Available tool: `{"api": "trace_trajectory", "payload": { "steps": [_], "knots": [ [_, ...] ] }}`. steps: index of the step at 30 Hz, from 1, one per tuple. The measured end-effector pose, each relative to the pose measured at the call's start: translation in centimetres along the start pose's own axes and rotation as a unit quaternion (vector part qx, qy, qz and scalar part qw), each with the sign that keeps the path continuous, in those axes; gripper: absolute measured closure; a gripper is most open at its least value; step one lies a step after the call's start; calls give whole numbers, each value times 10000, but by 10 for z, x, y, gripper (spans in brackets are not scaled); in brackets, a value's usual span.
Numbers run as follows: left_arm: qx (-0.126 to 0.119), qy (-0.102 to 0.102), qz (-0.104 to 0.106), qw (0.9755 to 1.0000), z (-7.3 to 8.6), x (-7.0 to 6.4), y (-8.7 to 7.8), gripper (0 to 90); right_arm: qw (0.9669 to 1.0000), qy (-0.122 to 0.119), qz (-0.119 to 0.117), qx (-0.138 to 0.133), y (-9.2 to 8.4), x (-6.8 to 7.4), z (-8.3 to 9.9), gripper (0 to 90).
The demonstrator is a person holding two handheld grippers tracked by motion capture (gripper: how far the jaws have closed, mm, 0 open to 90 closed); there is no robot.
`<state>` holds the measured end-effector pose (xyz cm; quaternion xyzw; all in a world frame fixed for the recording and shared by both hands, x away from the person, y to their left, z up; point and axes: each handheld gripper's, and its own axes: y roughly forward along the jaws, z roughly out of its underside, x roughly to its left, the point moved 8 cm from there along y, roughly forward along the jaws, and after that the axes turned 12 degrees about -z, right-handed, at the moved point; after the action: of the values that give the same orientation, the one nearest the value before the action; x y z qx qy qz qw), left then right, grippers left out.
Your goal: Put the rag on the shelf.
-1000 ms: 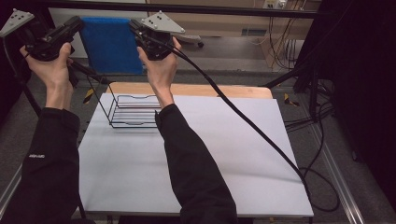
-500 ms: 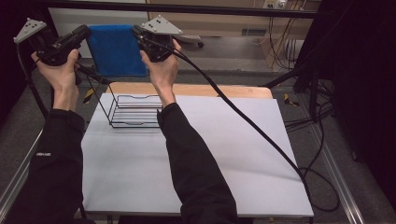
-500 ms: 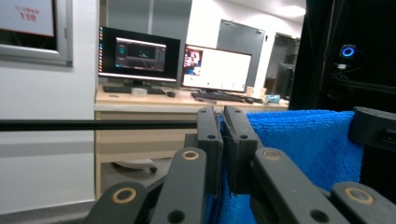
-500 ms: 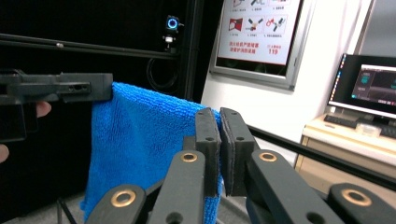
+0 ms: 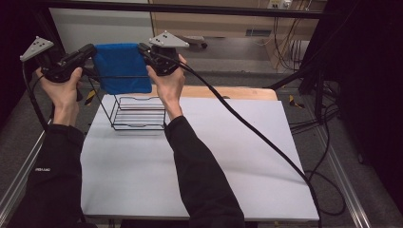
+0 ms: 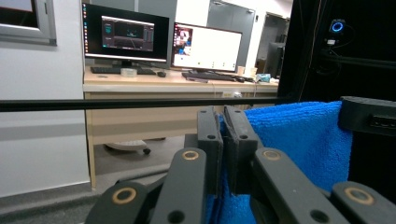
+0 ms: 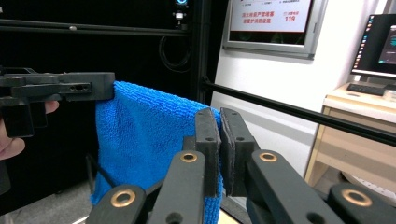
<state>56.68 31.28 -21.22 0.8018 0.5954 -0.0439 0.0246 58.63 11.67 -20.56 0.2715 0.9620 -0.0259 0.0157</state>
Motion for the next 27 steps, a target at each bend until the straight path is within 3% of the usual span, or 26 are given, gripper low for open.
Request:
{"api": "trace_trajectory", "payload": {
  "steps": [18,27],
  "knots": [
    [189,184,294,9992,9,-4,-23,856,9997,45,-253,61,-14,17,6,868],
    [312,358,297,9984,11,-7,-35,854,9983,-30,-502,304,-20,26,10,865]
  ]
}}
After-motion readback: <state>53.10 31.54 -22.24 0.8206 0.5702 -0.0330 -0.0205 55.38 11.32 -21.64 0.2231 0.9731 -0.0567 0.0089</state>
